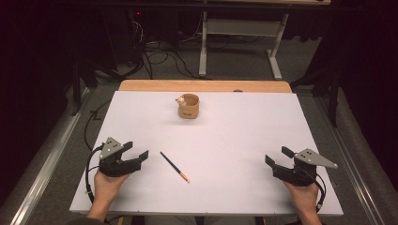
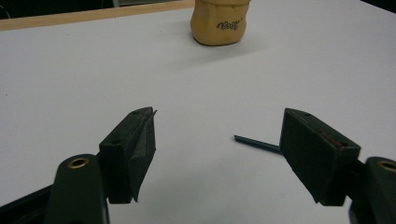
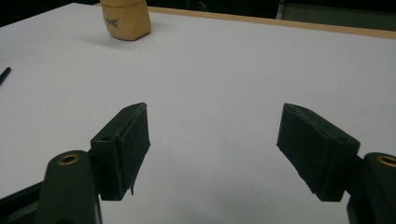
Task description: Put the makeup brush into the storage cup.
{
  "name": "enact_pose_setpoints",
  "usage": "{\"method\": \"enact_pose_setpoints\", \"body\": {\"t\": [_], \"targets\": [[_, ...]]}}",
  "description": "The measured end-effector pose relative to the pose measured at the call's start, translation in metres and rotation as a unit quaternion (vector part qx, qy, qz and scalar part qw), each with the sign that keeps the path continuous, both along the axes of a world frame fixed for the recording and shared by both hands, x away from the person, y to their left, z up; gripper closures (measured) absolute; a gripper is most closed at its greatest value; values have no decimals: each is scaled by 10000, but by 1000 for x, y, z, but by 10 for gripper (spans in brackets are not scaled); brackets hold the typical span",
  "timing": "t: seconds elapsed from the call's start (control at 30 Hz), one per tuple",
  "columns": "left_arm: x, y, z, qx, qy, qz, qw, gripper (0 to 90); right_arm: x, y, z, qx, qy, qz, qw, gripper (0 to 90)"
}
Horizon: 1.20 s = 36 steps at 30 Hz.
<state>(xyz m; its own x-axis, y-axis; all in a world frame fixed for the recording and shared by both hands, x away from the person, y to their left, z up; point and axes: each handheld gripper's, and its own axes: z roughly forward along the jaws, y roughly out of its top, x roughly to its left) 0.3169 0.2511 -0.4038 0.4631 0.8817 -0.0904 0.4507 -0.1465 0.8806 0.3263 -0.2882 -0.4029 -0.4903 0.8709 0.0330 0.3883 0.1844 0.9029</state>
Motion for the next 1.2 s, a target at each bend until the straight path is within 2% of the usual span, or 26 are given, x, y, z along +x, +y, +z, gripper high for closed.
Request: {"method": "enact_pose_setpoints", "body": {"t": [1.2], "targets": [[-3, -2, 3, -21, -14, -84, 10000, 274, 0, 0, 0, 26, 7, 28, 10000, 273]]}}
